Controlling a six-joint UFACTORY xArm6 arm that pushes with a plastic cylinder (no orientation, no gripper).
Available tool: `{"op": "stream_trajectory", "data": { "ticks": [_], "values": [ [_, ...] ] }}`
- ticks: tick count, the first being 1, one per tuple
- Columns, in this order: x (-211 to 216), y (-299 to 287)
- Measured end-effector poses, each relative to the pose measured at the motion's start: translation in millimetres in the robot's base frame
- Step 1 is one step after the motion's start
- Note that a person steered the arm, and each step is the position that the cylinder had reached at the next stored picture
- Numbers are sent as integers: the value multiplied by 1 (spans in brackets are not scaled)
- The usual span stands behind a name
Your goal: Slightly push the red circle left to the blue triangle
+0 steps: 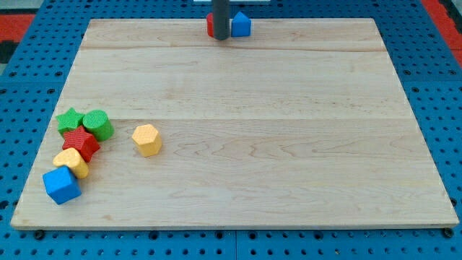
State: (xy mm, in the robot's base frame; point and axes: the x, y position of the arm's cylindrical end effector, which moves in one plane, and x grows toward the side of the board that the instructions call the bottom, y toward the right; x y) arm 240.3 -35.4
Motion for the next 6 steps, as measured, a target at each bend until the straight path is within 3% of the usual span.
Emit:
{"op": "stream_trajectory", "data": {
  "ticks": [2,3,6],
  "values": [
    [-1,-44],
    [-23,-44],
    [-15,-23]
  ]
}}
